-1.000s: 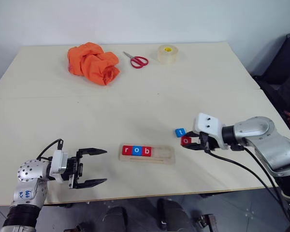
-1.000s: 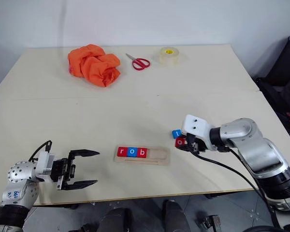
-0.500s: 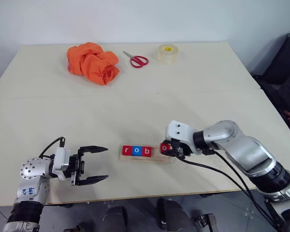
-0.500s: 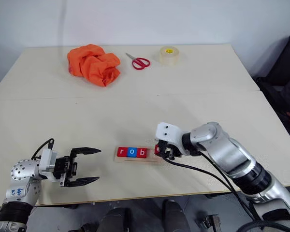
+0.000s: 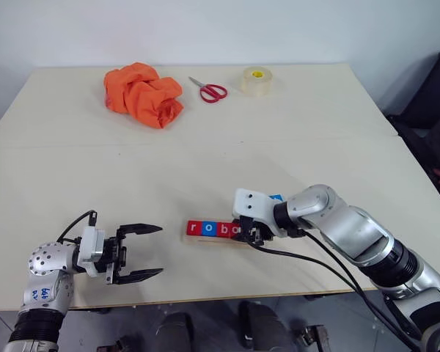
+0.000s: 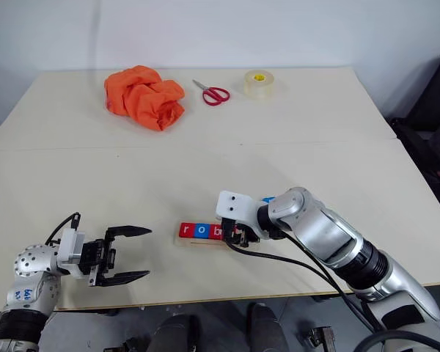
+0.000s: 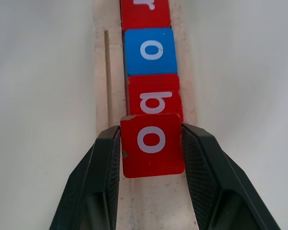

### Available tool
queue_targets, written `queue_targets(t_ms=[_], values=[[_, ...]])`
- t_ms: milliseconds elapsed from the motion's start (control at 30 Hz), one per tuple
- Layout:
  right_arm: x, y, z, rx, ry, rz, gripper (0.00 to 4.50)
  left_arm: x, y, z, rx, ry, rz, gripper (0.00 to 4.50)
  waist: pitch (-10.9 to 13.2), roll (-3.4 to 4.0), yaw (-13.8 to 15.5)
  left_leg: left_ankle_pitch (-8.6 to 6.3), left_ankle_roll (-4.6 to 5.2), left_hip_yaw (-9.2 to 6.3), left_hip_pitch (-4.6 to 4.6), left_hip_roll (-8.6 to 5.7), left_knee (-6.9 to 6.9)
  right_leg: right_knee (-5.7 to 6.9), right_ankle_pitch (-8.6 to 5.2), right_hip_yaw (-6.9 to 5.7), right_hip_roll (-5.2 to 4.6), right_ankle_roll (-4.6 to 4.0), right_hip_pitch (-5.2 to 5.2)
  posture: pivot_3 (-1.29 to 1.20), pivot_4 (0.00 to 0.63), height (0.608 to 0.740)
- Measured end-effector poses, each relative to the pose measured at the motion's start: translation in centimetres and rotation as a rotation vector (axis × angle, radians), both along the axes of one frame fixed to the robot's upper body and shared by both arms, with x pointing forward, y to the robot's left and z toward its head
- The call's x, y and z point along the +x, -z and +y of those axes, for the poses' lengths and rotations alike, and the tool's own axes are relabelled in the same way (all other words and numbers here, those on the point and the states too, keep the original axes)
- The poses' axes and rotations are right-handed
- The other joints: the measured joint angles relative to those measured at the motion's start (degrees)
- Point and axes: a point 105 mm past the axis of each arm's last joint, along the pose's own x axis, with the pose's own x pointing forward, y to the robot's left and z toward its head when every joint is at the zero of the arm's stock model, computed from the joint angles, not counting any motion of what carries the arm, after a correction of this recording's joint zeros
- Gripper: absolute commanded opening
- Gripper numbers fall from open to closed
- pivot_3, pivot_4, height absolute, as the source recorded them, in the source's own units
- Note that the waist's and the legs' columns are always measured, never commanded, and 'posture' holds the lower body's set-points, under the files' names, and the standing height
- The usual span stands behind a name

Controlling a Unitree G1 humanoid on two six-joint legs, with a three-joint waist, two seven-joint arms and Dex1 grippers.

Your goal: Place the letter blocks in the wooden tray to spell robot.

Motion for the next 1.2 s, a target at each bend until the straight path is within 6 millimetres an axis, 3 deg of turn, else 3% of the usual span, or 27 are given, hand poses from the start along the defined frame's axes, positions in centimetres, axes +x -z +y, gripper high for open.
queue_targets(t_ms=[800,1100,1200], values=[[0.5,0.4,-0.5,-0.02,0.063,0.014,1.46,0.0,-0.1,0.0,0.004,-0.002,-0.006,4.5,0.0,0.0,-0.06,0.0,0.0,0.0,0.0,0.0,0.0,0.02,0.0,0.0,0.0,0.0,-0.02,0.0,0.15,0.74],[0.1,-0.5,0.2,0.03,0.057,0.018,4.49,0.2,0.0,0.0,0.013,-0.002,-0.007,4.5,0.0,0.0,-0.04,0.0,0.0,0.0,-0.02,0.0,0.0,0.02,0.0,0.0,0.0,0.0,-0.02,0.0,0.15,0.74],[-0.1,-0.9,0.3,0.043,0.055,0.02,4.49,0.3,0.0,0.0,0.014,-0.004,-0.007,4.5,0.0,0.0,-0.03,0.0,0.0,0.0,-0.01,0.0,0.0,0.02,0.0,0.0,0.0,0.0,-0.02,0.0,0.15,0.74]])
